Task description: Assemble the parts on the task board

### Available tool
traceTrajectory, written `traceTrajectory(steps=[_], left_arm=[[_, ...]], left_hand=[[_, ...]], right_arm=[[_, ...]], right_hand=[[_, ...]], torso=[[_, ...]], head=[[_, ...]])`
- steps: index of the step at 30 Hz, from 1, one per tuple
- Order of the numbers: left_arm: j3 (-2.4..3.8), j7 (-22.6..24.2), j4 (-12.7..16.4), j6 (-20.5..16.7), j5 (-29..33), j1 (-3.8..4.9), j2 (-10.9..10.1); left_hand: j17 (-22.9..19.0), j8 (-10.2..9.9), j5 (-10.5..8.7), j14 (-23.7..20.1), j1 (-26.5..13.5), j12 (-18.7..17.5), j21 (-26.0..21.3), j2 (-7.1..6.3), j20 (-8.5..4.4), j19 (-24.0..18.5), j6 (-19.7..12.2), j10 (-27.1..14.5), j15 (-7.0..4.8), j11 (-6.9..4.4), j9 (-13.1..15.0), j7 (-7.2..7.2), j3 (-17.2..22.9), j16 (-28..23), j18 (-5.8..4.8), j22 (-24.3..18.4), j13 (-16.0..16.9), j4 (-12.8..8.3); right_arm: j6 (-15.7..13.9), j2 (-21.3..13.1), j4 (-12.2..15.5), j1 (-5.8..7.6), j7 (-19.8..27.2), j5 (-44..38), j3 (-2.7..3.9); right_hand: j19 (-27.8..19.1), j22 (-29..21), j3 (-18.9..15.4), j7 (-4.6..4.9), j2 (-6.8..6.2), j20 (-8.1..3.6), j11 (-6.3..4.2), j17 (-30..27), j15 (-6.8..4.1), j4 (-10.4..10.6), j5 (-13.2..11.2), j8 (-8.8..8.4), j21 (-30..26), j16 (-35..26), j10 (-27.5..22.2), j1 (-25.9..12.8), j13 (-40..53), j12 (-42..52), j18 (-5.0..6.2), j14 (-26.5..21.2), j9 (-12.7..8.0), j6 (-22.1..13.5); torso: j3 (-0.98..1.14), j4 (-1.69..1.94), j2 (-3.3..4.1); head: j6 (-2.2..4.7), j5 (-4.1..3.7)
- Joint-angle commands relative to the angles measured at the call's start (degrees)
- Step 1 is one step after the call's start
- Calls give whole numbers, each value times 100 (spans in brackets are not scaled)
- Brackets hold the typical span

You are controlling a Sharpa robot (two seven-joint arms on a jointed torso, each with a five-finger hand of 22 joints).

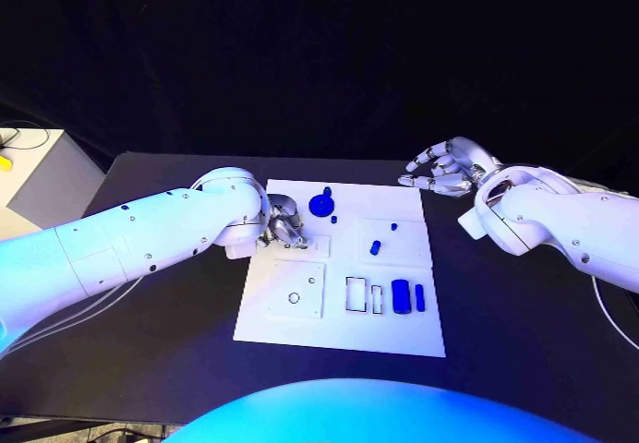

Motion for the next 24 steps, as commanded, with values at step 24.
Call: traceTrajectory(steps=[24], left_arm=[[442,-259,-440,1509,1058,243,180]], left_hand=[[1023,99,-42,398,-186,-31,-76,61,41,-102,-60,-89,61,34,56,31,1103,-57,23,-101,-71,-1155]], right_arm=[[137,20,-40,-26,7,-92,2]], right_hand=[[414,1196,-28,9,24,-37,-18,1384,-21,6,37,41,-29,-18,-27,-55,560,-9,90,571,11,-46]], torso=[[17,1,-7]], head=[[0,3]])
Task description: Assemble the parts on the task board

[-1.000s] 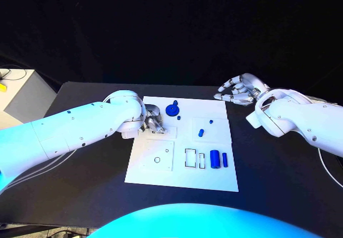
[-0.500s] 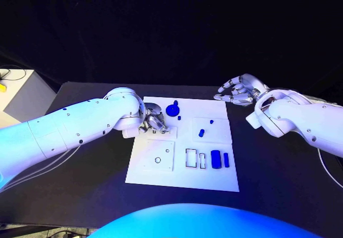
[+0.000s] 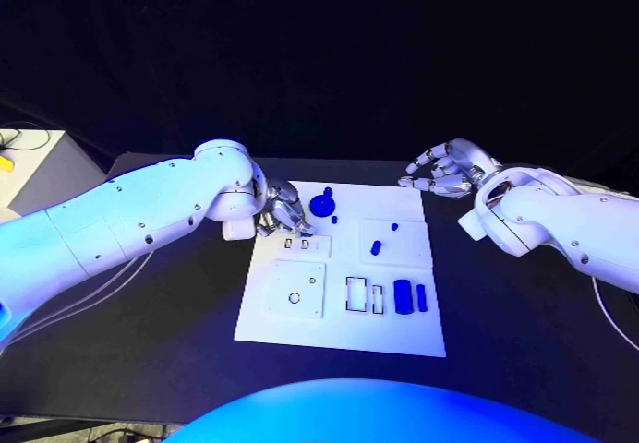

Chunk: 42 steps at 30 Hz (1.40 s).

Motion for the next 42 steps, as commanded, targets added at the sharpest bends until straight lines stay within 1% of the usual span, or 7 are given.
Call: traceTrajectory(steps=[1,4,7,16,19,27,42], left_arm=[[-11,-234,-153,730,226,87,102],[-88,-333,-329,939,226,183,216],[-208,-394,-506,1006,171,284,342],[-534,-397,-868,1071,-25,490,652],[-596,-380,-914,951,-130,522,708],[-669,-318,-886,527,-350,550,794],[-732,-350,-674,472,-677,550,789]], left_hand=[[1022,21,-6,377,-42,-11,-14,16,7,-28,-28,-33,42,13,9,4,1116,-32,23,10,10,-1160],[1023,22,-6,377,-46,-13,-16,15,7,-31,-29,-38,42,13,10,4,1119,-32,24,6,2,-1170],[1030,39,-1,379,-117,2,-8,55,13,-27,-5,-19,48,17,13,6,1134,-26,21,22,25,-1182],[1151,128,109,437,-516,96,106,106,-13,85,151,161,8,-35,19,-54,1357,59,-13,232,179,-1486],[1188,144,147,455,-609,123,149,99,-27,129,186,223,-5,-50,18,-67,1439,84,-28,312,232,-1575],[1249,169,197,485,-756,168,230,93,-50,214,246,330,-30,-77,15,-95,1554,124,-55,459,316,-1692],[1281,187,241,500,-830,186,266,86,-64,253,282,380,-45,-93,15,-111,1613,145,-67,523,348,-1749]], right_arm=[[102,13,-14,-10,12,-66,2],[108,23,-23,-18,11,-66,1],[111,29,-30,-27,12,-66,1],[111,35,-40,-40,13,-63,0],[108,37,-40,-44,16,-67,0],[82,47,-35,-52,38,-92,0],[42,45,-18,-57,65,-106,0]], right_hand=[[412,1189,-28,9,25,-37,-18,1381,-22,5,41,43,-36,-20,-28,-55,556,-10,92,571,6,-46],[412,1189,-28,9,25,-37,-18,1381,-22,5,41,43,-36,-20,-28,-55,556,-10,92,571,6,-46],[414,1192,-27,9,26,-37,-18,1378,-22,5,44,44,-30,-22,-27,-55,556,-9,91,570,7,-47],[412,1189,-25,8,29,-37,-18,1377,-22,3,56,46,-37,-23,-29,-51,555,-10,92,569,7,-47],[412,1189,-25,8,29,-37,-18,1377,-22,3,56,46,-37,-23,-29,-51,555,-10,92,569,7,-47],[412,1189,-25,8,29,-37,-18,1377,-22,3,56,46,-37,-23,-29,-51,555,-10,92,569,7,-47],[409,1183,-22,8,32,-37,-18,1370,-22,1,75,48,-48,-27,-33,-46,550,-14,95,567,8,-49]], torso=[[3,3,3],[2,3,2],[-1,2,2],[-7,1,3],[-10,4,4],[-17,6,11],[-17,2,12]], head=[[0,0],[0,6],[0,17],[0,44],[0,47],[0,56],[0,75]])
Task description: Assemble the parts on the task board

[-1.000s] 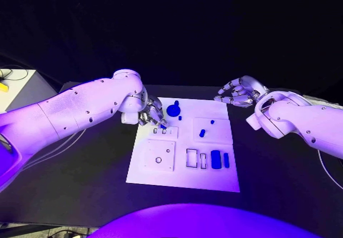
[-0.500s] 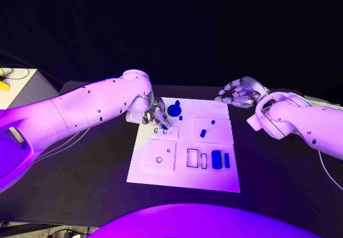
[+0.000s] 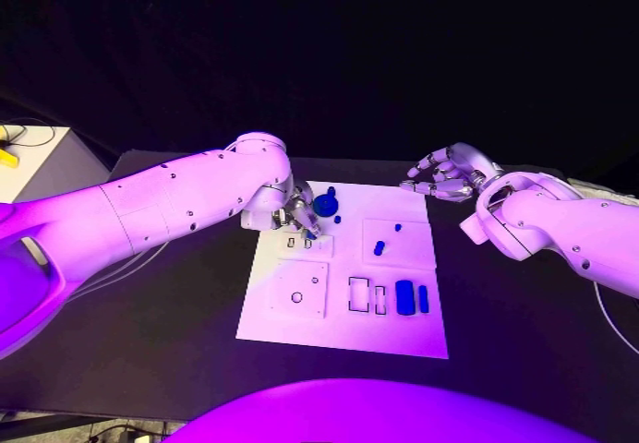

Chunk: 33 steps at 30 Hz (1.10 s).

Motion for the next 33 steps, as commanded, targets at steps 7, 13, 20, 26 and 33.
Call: traceTrajectory(steps=[7,13,20,26,33], left_arm=[[-56,-33,63,85,-227,8,-12],[-84,-42,68,116,-228,7,-21],[-95,-47,83,170,-211,6,-54],[-100,-50,90,219,-173,4,-63],[-129,-30,74,260,-154,-2,-56]], left_hand=[[1290,23,32,503,-58,31,28,-6,3,40,84,69,-45,-3,-7,-42,1303,35,-70,22,18,-1339],[1287,26,40,502,-70,24,28,-6,1,39,91,64,-48,-6,-7,-45,1315,33,-69,19,1,-1350],[1287,27,44,502,-75,20,27,-5,0,39,93,62,-49,-7,-7,-47,1323,33,-69,17,-8,-1355],[1291,28,46,504,-79,21,31,-4,-1,43,94,66,-49,-8,-7,-47,1328,36,-71,25,-3,-1359],[1288,29,47,503,-85,17,27,-4,-2,38,96,63,-50,-9,-8,-48,1333,34,-69,16,-11,-1363]], right_arm=[[19,-2,11,-4,61,-65,2],[19,-5,13,-4,60,-65,2],[18,-11,14,-4,59,-67,2],[19,-9,15,-4,60,-68,2],[23,-9,16,-5,60,-70,2]], right_hand=[[409,1185,-22,8,8,-37,-18,1370,-22,1,15,25,-20,-27,-33,-23,554,-14,95,567,6,-49],[409,1185,-22,8,8,-37,-18,1370,-22,1,15,25,-20,-27,-33,-23,554,-14,95,567,6,-49],[409,1185,-22,8,8,-37,-18,1370,-22,1,15,25,-20,-27,-33,-23,554,-14,95,567,6,-49],[409,1185,-22,8,8,-37,-18,1370,-22,1,15,25,-20,-27,-33,-23,554,-14,95,567,6,-49],[409,1185,-22,8,8,-37,-18,1370,-22,1,15,25,-20,-27,-33,-23,554,-14,95,567,6,-49]], torso=[[5,-5,2],[2,-7,3],[3,1,-2],[0,-4,0],[-1,-5,3]], head=[[1,6],[1,11],[1,11],[1,19],[1,18]])
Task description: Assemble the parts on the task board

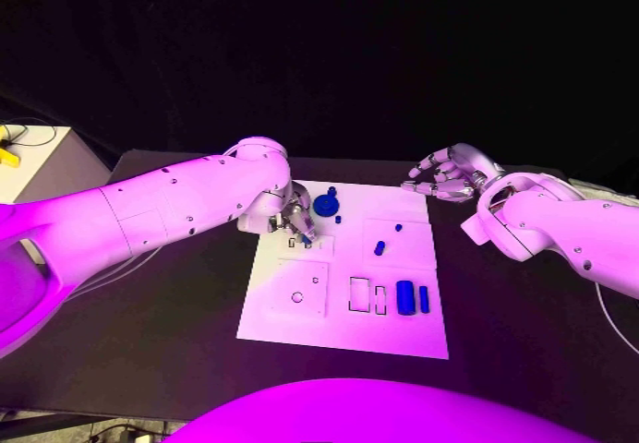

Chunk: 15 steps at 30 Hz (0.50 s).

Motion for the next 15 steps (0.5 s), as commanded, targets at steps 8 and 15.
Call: traceTrajectory(steps=[8,15], left_arm=[[-29,45,41,174,22,-1,-14],[-35,46,41,180,20,-1,-21]], left_hand=[[1282,31,28,522,-4,15,26,50,-10,29,56,20,-30,-9,-5,-10,1197,31,-68,-4,-14,-1226],[1282,31,28,522,-4,15,26,50,-10,29,56,20,-30,-9,-5,-10,1197,31,-68,-4,-14,-1226]], right_arm=[[29,3,3,-3,55,-54,2],[36,6,1,-3,55,-55,3]], right_hand=[[408,1182,-22,8,8,-37,-18,1370,-22,1,16,26,-20,-28,-33,-23,551,-14,95,567,8,-49],[408,1182,-22,8,8,-37,-18,1370,-22,1,16,26,-20,-28,-33,-23,551,-14,95,567,8,-49]], torso=[[2,3,-1],[6,-1,-3]], head=[[1,-4],[1,5]])
